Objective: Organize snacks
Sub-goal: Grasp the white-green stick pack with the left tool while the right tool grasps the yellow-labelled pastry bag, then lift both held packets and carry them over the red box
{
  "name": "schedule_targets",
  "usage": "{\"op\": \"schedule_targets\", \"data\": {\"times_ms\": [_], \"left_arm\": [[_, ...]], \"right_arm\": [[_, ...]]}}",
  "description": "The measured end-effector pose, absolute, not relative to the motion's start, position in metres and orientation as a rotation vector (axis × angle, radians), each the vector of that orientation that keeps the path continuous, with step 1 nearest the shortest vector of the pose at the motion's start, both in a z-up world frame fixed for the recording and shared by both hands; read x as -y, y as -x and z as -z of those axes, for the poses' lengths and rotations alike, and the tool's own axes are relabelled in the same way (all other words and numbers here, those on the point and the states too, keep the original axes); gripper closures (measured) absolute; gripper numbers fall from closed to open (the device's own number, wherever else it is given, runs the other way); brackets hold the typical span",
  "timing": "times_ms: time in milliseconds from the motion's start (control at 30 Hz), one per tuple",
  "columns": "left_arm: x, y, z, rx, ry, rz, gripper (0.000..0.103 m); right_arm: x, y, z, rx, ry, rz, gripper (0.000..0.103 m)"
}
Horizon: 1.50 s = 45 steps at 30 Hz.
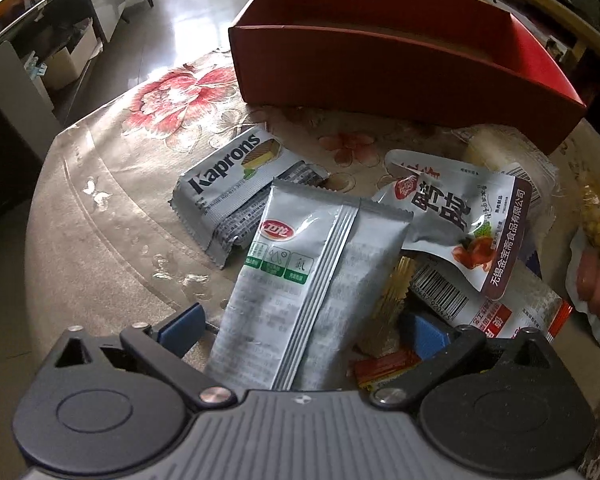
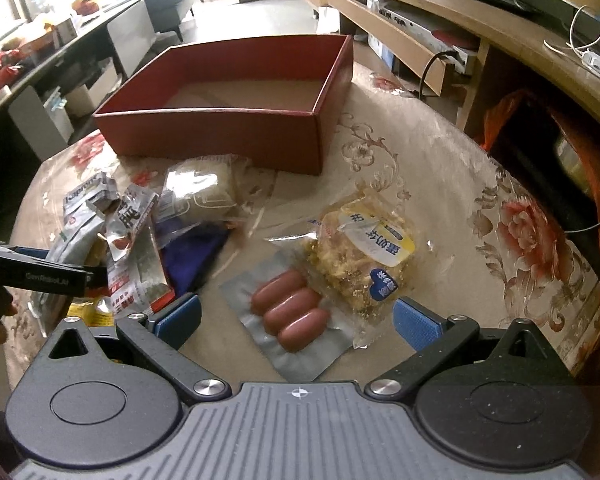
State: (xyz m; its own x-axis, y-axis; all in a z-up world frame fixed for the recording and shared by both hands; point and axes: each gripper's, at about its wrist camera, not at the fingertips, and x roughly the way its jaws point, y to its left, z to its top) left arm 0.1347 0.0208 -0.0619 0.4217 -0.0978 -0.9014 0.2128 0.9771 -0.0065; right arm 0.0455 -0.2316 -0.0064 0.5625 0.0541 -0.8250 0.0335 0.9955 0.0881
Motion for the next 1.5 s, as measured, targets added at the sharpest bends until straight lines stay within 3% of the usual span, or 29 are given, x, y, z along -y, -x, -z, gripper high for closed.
{"op": "schedule_targets", "data": {"times_ms": [67, 233, 500, 900, 1167, 1500], "left_arm": [[-0.020, -0.135, 0.060, -1.124, -0.113, 0.193, 0.000], [-0.014, -0.126, 0.048, -1.105, -0.122, 0.223, 0.039], [-0.025, -0.117, 0.036, -1.112, -0.020, 0.236, 0.053], [-0.018, -0.114, 0.023, -1.084, 0.032, 0.309, 0.058], [-0.011, -0.113, 0.022, -1.089, 0.022, 0.361, 0.059], [-0.012, -0.127, 0.037, -1.152, 0.100, 0.361, 0.054]], "right_arm": [[0.235, -0.045, 0.006, -0.971, -0.101, -0.001, 0.000], [0.253, -0.048, 0.004, -0.961, -0.110, 0.060, 0.000], [0.264, -0.058, 0.009, -0.987, -0.107, 0.096, 0.001], [0.283, -0.115, 0.013, -1.050, -0.105, 0.079, 0.000], [0.265, -0.136, 0.016, -1.098, 0.193, -0.165, 0.000], [0.254, -0.149, 0.052, -1.172, 0.239, -0.337, 0.000]]}}
